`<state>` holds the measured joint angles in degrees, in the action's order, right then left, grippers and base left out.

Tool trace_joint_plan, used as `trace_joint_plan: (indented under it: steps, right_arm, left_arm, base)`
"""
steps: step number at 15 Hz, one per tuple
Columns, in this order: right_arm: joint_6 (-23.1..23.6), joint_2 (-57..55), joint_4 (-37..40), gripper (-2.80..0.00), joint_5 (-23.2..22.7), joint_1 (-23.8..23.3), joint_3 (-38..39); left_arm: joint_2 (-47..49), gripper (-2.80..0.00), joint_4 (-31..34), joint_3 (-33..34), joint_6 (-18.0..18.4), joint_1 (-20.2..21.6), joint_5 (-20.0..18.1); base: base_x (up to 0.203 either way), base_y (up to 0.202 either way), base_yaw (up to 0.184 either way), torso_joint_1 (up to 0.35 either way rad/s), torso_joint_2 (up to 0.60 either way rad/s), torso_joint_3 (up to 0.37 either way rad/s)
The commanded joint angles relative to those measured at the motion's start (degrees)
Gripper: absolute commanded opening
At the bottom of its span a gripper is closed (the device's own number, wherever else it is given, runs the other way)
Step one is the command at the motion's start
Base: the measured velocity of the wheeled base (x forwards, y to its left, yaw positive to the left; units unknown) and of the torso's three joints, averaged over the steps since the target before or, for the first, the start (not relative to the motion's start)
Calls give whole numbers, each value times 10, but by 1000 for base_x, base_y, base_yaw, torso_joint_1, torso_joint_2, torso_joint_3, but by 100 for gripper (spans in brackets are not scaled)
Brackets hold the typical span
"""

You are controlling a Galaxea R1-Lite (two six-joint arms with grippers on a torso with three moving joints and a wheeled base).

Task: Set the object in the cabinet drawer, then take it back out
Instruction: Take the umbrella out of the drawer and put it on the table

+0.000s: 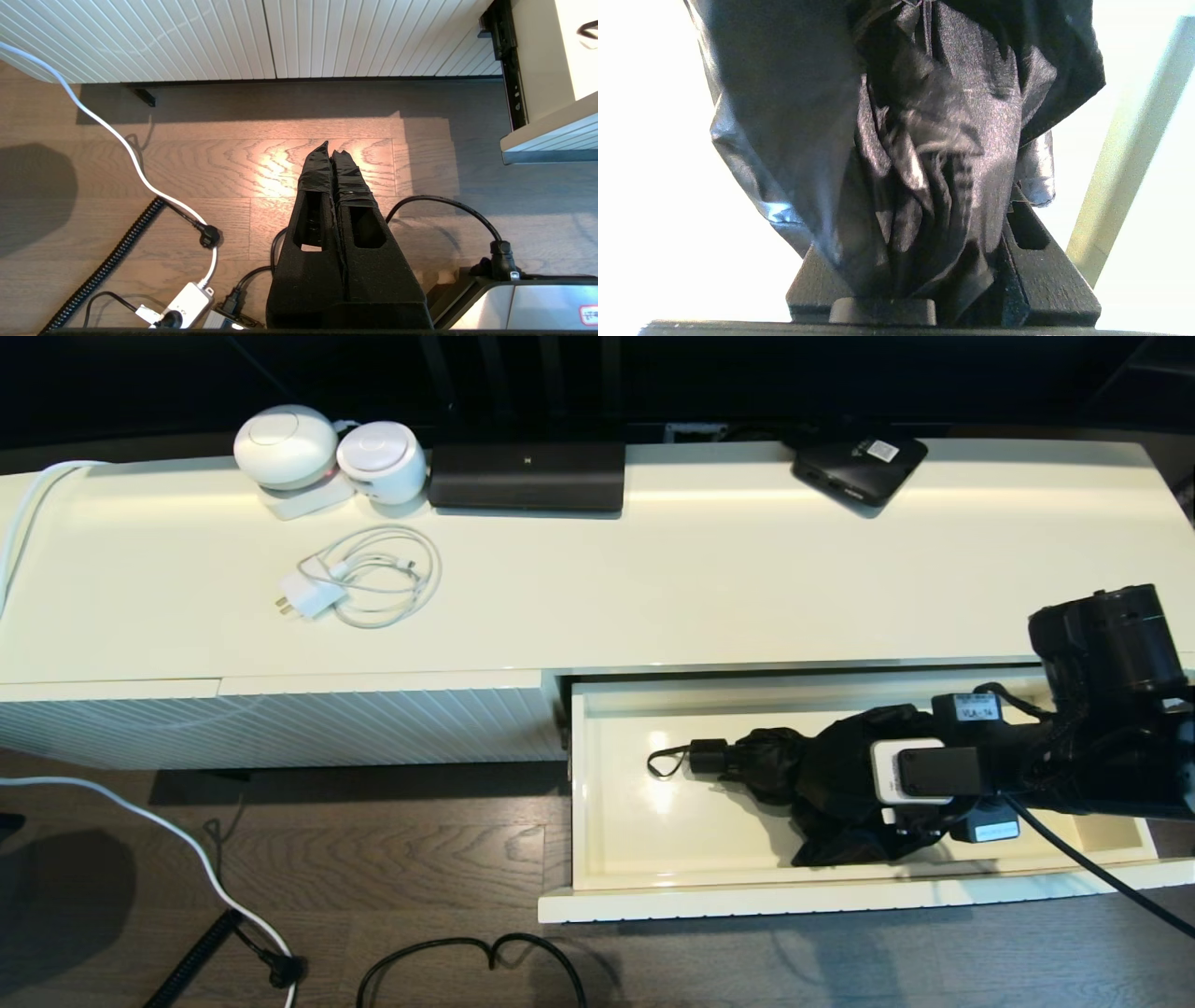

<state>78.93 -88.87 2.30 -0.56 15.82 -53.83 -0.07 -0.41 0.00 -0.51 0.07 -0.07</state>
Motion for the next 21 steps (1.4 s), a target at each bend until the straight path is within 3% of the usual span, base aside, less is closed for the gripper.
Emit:
trace_joint_plan:
  steps: [1, 12, 21]
  right_arm:
    - [4, 52, -1, -280, -1, -1, 10]
    - [-21, 175, -16, -280, 2, 2, 28]
    - [-25, 129, -118, -280, 9, -4, -3]
  left_arm:
    - [-1, -280, 0, 0, 0, 0, 0]
    - [0, -280, 0, 0, 0, 0, 0]
    - [-1, -280, 0, 0, 0, 0, 0]
  base:
    - [0, 0, 0, 0, 0, 0]
    - [0, 0, 0, 0, 0, 0]
    - [0, 0, 0, 0, 0, 0]
